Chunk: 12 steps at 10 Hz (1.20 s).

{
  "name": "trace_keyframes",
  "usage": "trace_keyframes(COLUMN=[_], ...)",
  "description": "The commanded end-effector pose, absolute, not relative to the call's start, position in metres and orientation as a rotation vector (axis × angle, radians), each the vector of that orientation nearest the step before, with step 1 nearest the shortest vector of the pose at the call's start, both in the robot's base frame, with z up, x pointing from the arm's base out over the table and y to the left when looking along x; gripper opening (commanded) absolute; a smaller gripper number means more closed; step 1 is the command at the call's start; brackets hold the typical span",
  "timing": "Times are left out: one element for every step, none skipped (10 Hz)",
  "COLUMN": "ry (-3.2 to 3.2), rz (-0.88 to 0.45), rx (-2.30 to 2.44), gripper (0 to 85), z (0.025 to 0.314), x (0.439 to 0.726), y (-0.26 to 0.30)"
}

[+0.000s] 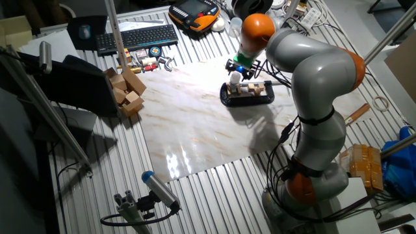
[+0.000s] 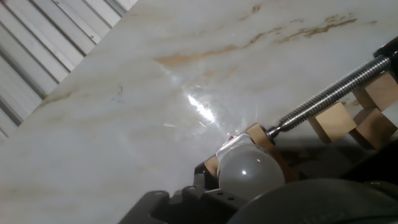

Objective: Install the light bulb by rotating it

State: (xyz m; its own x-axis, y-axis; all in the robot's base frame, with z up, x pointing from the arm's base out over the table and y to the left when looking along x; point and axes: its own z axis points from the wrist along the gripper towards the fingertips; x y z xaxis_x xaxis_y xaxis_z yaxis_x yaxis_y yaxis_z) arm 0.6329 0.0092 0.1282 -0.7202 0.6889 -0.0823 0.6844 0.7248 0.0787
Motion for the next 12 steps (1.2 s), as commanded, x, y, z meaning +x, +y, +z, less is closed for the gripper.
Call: trace_keyframes(ry=[2.822, 2.828, 2.837, 2.848, 2.863, 2.884, 2.904, 2.935, 2.955, 2.979, 3.0, 3.018], rz=[0.057, 0.052, 0.045, 0.037, 0.033, 0.033, 0.042, 0.048, 0.041, 0.03, 0.023, 0.019], rx=[1.112, 1.094, 1.075, 1.049, 1.002, 0.926, 0.85, 0.759, 0.687, 0.592, 0.486, 0.374], gripper=[68.0, 68.0, 68.0, 68.0, 68.0, 68.0, 51.0, 34.0, 34.0, 17.0, 0.0, 0.0], z=[0.132, 0.136, 0.142, 0.148, 0.152, 0.155, 0.159, 0.166, 0.17, 0.174, 0.177, 0.179], x=[0.634, 0.636, 0.638, 0.639, 0.638, 0.637, 0.636, 0.635, 0.634, 0.634, 0.633, 0.631], y=[0.008, 0.007, 0.005, 0.005, 0.003, 0.002, 0.001, -0.001, -0.002, -0.004, -0.006, -0.005])
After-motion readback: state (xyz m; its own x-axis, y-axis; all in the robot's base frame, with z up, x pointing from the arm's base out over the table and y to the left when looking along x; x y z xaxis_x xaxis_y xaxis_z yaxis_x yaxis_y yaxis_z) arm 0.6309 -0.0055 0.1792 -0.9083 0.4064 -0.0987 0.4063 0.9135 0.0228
